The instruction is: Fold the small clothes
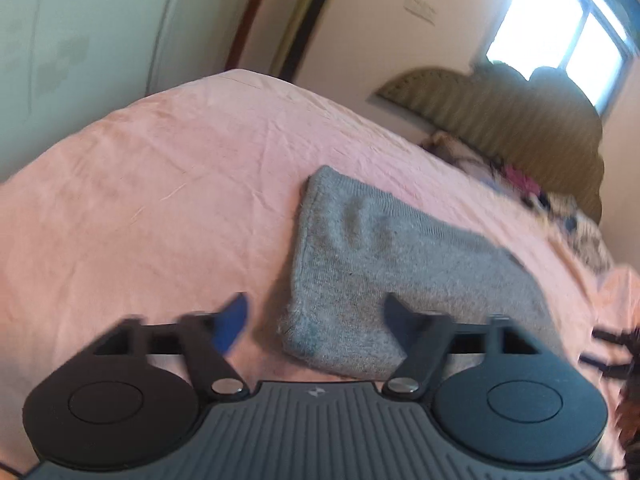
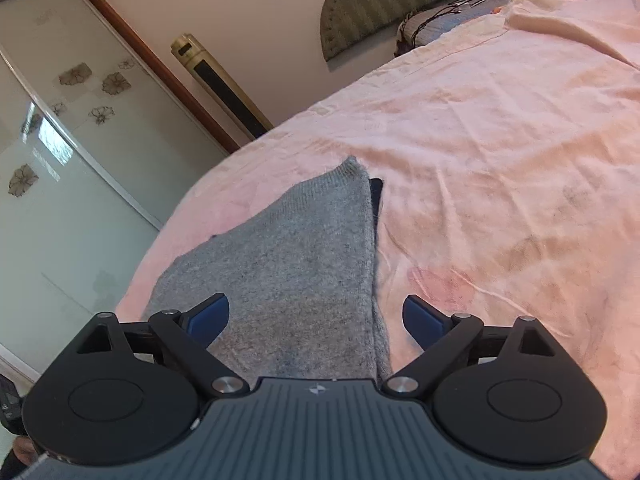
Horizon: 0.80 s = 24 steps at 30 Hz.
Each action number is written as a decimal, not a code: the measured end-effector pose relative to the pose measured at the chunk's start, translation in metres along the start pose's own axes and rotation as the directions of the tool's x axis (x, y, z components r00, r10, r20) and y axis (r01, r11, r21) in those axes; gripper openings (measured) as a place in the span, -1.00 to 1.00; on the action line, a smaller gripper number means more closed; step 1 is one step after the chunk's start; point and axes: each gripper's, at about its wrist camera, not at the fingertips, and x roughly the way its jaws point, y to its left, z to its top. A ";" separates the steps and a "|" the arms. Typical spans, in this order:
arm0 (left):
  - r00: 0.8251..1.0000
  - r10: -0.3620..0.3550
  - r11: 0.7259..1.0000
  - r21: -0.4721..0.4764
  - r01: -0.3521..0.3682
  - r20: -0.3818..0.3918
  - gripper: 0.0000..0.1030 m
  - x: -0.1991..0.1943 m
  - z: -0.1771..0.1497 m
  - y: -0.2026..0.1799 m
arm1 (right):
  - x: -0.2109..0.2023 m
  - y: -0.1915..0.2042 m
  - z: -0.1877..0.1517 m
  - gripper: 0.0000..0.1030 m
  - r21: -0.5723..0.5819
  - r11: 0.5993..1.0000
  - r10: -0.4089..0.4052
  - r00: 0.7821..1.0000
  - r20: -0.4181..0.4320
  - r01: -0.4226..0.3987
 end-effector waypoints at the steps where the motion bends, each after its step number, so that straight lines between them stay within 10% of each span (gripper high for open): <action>1: 1.000 -0.006 0.997 -0.071 0.005 -0.006 0.65 0.000 -0.007 0.006 | -0.003 -0.003 -0.002 0.82 0.019 1.000 0.004 1.000 -0.007 -0.004; 4: 0.992 -0.093 0.966 -0.248 0.069 -0.084 0.64 0.012 -0.027 0.021 | -0.014 -0.016 -0.016 0.82 0.123 0.992 0.030 0.998 -0.046 -0.024; 10: 0.983 -0.175 0.857 -0.485 0.176 0.049 0.64 0.043 -0.032 0.030 | -0.002 -0.016 -0.041 0.97 0.210 0.975 0.084 0.994 -0.064 -0.069; 14: 0.993 -0.108 0.865 -0.487 0.120 0.053 0.21 0.063 -0.022 0.019 | 0.028 -0.008 -0.033 0.88 0.272 0.956 0.118 0.993 -0.010 -0.111; 15: 0.996 -0.092 0.873 -0.480 0.088 0.016 -0.56 0.070 -0.019 0.017 | 0.032 -0.007 -0.032 0.62 0.273 0.956 0.112 0.994 0.008 -0.110; 16: 0.996 -0.084 0.874 -0.483 0.056 -0.037 -0.89 0.080 -0.018 0.019 | 0.039 -0.008 -0.030 0.33 0.288 0.952 0.107 0.994 0.000 -0.102; 17: 0.995 -0.091 0.866 -0.497 0.053 -0.051 -0.89 0.084 -0.018 0.024 | 0.046 -0.013 -0.029 -0.57 0.322 0.940 0.121 0.992 -0.018 -0.109; 18: 0.994 -0.098 0.865 -0.498 0.064 -0.042 -0.90 0.082 -0.017 0.026 | 0.050 -0.018 -0.030 -0.76 0.350 0.928 0.142 0.990 -0.027 -0.123; 24: 0.984 -0.179 0.920 -0.354 0.167 0.000 -0.92 0.039 0.001 0.018 | 0.013 -0.015 -0.038 -0.78 0.293 0.949 0.132 0.990 -0.042 -0.114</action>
